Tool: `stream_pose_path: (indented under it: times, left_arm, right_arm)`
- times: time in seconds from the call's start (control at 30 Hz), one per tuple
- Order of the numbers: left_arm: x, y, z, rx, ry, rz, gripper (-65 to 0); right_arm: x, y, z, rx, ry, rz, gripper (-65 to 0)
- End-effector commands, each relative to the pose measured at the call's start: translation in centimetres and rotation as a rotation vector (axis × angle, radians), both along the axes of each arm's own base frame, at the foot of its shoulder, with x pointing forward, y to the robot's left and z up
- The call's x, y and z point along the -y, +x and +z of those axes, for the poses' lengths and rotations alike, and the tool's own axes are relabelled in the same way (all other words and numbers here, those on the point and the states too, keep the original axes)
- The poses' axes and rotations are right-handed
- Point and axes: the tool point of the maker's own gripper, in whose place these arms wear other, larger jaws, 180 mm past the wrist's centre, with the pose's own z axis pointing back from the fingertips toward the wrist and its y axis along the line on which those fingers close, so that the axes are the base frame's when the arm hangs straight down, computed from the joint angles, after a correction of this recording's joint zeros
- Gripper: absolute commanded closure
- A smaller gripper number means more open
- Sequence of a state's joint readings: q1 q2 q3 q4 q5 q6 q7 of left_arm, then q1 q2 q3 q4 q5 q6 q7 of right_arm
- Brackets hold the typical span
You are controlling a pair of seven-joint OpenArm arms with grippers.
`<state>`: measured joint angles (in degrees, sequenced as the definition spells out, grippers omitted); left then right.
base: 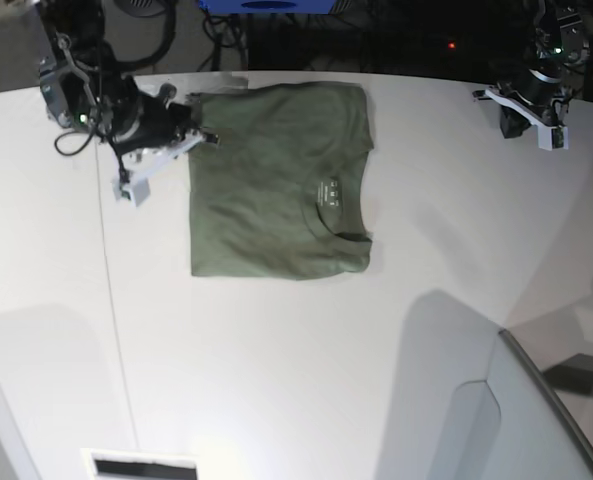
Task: Layout the t-shirt on the table in an organized manner, then fold the t-shirt properly
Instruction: 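Release the shirt and pull the right gripper back from its edge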
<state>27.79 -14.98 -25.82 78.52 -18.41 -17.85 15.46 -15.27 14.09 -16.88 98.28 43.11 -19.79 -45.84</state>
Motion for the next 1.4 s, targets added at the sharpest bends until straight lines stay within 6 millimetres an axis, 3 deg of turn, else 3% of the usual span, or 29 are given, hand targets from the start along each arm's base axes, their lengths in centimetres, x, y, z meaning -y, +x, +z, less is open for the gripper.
stream_pose_path:
  times: [0.0,0.17,0.27,0.33,0.47,0.67,0.97,1.13,1.2,1.37]
  left_arm:
    - [-0.6,0.4,0.9,0.032,0.014,0.000,0.0]
    - [-0.5,0.4,0.8,0.030,0.013,0.000,0.0]
    - [-0.5,0.3,0.8,0.029,0.013,0.000,0.0]
    - [-0.5,0.2,0.7,0.027,0.012,0.001,0.0]
    - [-0.5,-0.2,0.6,0.018,0.011,0.002,0.0]
    - [-0.5,-0.3,0.5,0.017,0.011,0.002,0.0]
    - [-0.5,0.0,0.6,0.021,0.011,0.002,0.0]
    - [-0.5,-0.2,0.5,0.017,0.011,0.002,0.0]
    - [-0.6,-0.5,0.1,0.004,0.007,0.010,0.0]
    - [-0.9,-1.5,-0.9,-0.027,-0.001,0.028,0.0]
  right_arm:
    - [-0.3,2.7,1.8,0.079,0.014,0.005,0.0]
    - [-0.9,9.4,4.8,0.148,0.030,0.037,0.0]
    - [-1.0,12.6,4.7,0.168,0.028,0.081,0.0]
    - [-1.4,13.7,4.1,0.164,0.033,0.108,0.0]
    - [-1.0,14.7,2.4,0.122,0.022,0.094,0.0]
    - [-0.3,15.6,1.5,0.126,0.009,0.056,0.0]
    - [-4.9,15.5,2.9,0.169,0.051,0.143,0.0]
    - [-2.8,16.3,0.3,0.135,-0.004,0.092,0.0]
    - [-1.0,16.5,-1.0,0.119,-0.044,0.061,0.0]
    - [2.5,17.1,-2.2,0.115,-0.110,0.016,0.0]
